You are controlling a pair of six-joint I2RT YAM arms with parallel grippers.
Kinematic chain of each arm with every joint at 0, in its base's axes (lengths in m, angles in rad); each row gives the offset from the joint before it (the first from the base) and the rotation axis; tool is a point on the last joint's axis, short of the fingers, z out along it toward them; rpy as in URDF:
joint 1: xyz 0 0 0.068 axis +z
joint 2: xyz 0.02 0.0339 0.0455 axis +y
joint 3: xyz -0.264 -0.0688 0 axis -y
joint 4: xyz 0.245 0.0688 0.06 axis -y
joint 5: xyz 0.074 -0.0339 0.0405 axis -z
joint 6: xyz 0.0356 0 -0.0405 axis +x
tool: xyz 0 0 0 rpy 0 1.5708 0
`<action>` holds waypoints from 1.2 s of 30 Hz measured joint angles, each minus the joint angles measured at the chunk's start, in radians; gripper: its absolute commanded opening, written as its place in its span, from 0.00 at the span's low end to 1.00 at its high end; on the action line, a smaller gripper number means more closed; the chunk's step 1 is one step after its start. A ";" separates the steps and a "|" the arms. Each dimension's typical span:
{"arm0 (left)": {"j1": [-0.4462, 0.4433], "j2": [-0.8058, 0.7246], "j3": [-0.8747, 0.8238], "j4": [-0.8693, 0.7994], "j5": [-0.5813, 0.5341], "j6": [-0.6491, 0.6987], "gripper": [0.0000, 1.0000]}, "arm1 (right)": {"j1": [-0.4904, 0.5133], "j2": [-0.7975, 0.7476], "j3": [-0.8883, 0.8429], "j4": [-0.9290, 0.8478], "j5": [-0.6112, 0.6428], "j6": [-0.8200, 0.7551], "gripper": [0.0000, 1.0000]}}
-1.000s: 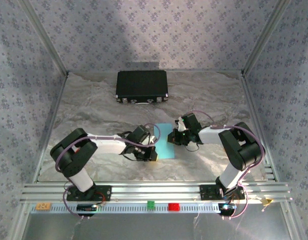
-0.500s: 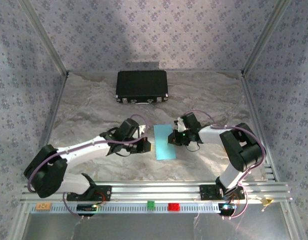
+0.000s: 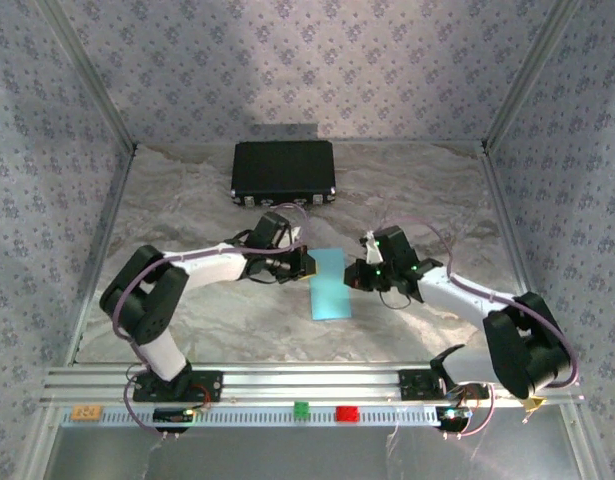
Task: Fold a paper plane with a square sheet of paper (pick it up from the middle)
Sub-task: First fold the square sheet of paper in half at the center of the table, then fold the triangle a second time at the center of the table.
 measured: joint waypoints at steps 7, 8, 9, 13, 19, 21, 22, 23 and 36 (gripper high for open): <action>0.000 0.074 0.016 0.021 0.057 -0.011 0.00 | -0.006 -0.021 -0.070 -0.014 0.011 0.056 0.02; 0.000 0.075 0.014 0.022 0.063 -0.011 0.00 | -0.006 -0.021 -0.070 -0.012 0.011 0.060 0.02; 0.000 0.075 0.011 0.026 0.067 -0.011 0.00 | -0.006 -0.021 -0.070 -0.011 0.012 0.062 0.02; 0.001 0.084 -0.007 0.049 0.085 -0.011 0.00 | -0.006 -0.021 -0.070 -0.011 0.012 0.068 0.02; 0.001 0.121 -0.040 0.074 0.091 0.001 0.00 | -0.006 -0.021 -0.070 -0.011 0.015 0.068 0.02; 0.001 0.137 -0.049 0.074 0.091 0.012 0.00 | -0.006 -0.021 -0.070 -0.012 0.015 0.068 0.01; 0.004 0.142 -0.052 0.082 0.098 0.018 0.00 | -0.006 -0.021 -0.070 -0.012 0.016 0.068 0.02; 0.005 0.142 -0.054 0.087 0.101 0.021 0.00 | -0.006 -0.021 -0.070 -0.012 0.016 0.068 0.02; 0.011 0.106 -0.063 0.075 0.090 0.023 0.03 | -0.010 -0.029 -0.070 -0.028 0.023 0.076 0.13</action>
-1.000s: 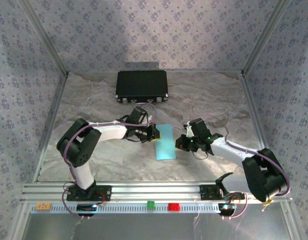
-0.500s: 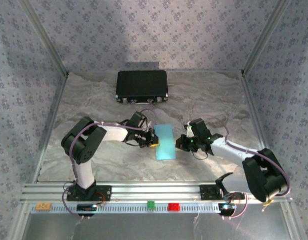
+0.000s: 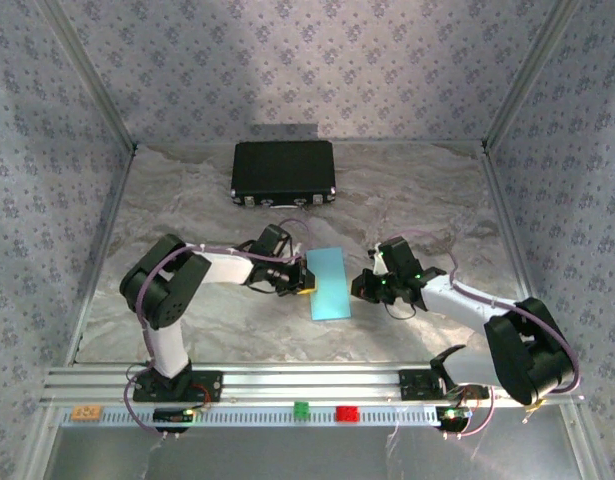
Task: Fold a paper plane with a square sheet of paper (pick it up from the middle)
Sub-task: Fold the triangle a second time at the center of the table.
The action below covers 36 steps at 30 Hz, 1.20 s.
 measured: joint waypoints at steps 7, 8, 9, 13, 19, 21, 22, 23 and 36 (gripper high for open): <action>0.033 -0.013 0.107 -0.032 -0.013 0.007 0.03 | -0.001 -0.046 -0.026 0.012 0.000 0.053 0.20; 0.039 -0.011 0.118 -0.032 -0.014 0.007 0.03 | -0.001 -0.046 -0.026 0.012 0.000 0.056 0.20; 0.043 -0.007 0.129 -0.032 -0.016 0.008 0.03 | -0.001 -0.046 -0.026 0.014 0.000 0.061 0.21; 0.069 0.040 0.167 -0.032 -0.019 0.008 0.02 | -0.001 -0.038 -0.026 0.029 -0.010 0.074 0.25; 0.095 0.140 0.202 -0.032 -0.023 0.007 0.03 | 0.000 -0.025 -0.029 0.047 -0.021 0.094 0.31; 0.099 0.160 0.209 -0.032 -0.021 0.007 0.03 | 0.000 -0.025 -0.033 0.051 -0.026 0.097 0.32; 0.099 0.166 0.213 -0.031 -0.019 0.006 0.03 | 0.001 -0.025 -0.037 0.055 -0.028 0.098 0.33; 0.099 0.169 0.216 -0.028 -0.018 0.005 0.03 | 0.003 -0.025 -0.041 0.057 -0.029 0.101 0.33; 0.099 0.182 0.279 -0.023 -0.004 0.008 0.02 | 0.029 0.034 -0.055 0.074 -0.044 0.116 0.40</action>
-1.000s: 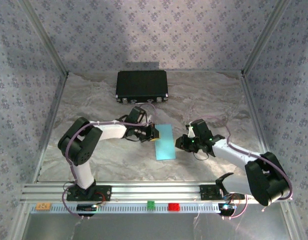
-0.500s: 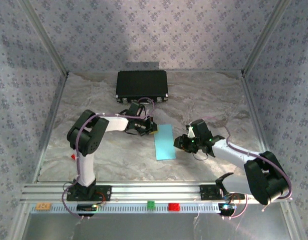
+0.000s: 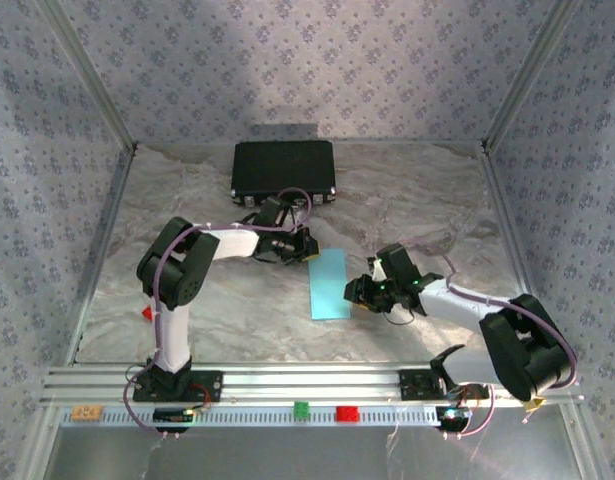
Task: Fold a paper plane with a square sheet of paper (pick it up from the middle)
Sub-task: Fold the triangle a second time at the center of the table.
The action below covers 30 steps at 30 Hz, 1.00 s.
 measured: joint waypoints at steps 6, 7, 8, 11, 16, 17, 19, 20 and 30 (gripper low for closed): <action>0.002 0.043 0.002 0.007 0.008 0.000 0.01 | 0.017 0.016 0.001 -0.003 -0.002 0.002 0.45; 0.002 0.043 0.000 0.011 0.008 0.000 0.01 | 0.019 0.016 0.002 -0.006 -0.002 0.004 0.46; 0.002 0.043 -0.004 0.018 0.008 0.000 0.01 | 0.019 0.016 0.002 -0.008 -0.002 0.004 0.47; 0.005 0.043 -0.021 0.050 0.019 -0.003 0.01 | 0.022 0.015 0.004 -0.017 -0.002 0.004 0.48; 0.008 0.043 -0.035 0.082 0.027 -0.008 0.00 | 0.023 0.011 0.005 -0.026 -0.010 0.007 0.48; 0.008 0.043 -0.035 0.082 0.027 -0.008 0.00 | 0.024 0.010 0.005 -0.030 -0.012 0.008 0.48; 0.008 0.043 -0.036 0.084 0.030 -0.009 0.00 | 0.026 0.006 0.004 -0.037 -0.018 0.011 0.48; 0.008 0.043 -0.036 0.084 0.030 -0.009 0.00 | 0.027 0.005 0.003 -0.037 -0.021 0.014 0.48; 0.008 0.043 -0.036 0.085 0.030 -0.011 0.00 | 0.027 0.009 0.003 -0.022 -0.051 0.031 0.46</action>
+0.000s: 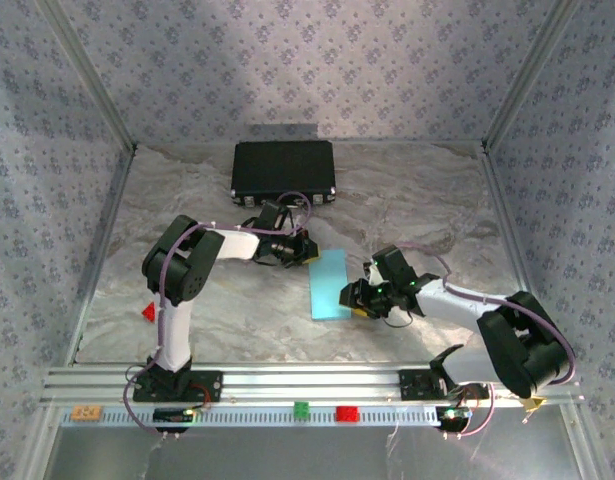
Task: Fold a paper plane with a square sheet of paper (pick it up from the middle)
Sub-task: Fold the triangle a second time at the center of the table.
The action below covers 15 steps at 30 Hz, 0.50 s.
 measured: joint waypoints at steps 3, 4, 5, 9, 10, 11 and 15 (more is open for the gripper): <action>0.000 0.000 0.000 0.000 0.000 0.000 0.00 | 0.000 0.007 0.000 0.018 -0.005 0.005 0.46; 0.000 0.000 0.000 0.000 0.000 0.000 0.01 | 0.000 0.007 0.000 0.026 -0.009 0.008 0.45; 0.000 0.000 0.000 0.000 0.000 0.000 0.00 | 0.000 0.007 0.000 0.036 -0.013 0.011 0.45; 0.000 0.000 0.000 0.000 0.001 0.000 0.01 | -0.001 0.007 -0.004 0.088 -0.024 0.026 0.43; 0.000 0.000 0.000 0.000 0.001 0.000 0.00 | -0.003 0.007 -0.006 0.101 -0.028 0.029 0.43; 0.000 0.000 0.000 0.001 0.001 0.000 0.01 | -0.004 0.007 -0.010 0.118 -0.032 0.030 0.43; 0.000 0.000 0.000 0.001 0.001 0.000 0.01 | -0.022 0.014 -0.015 0.174 -0.054 0.036 0.42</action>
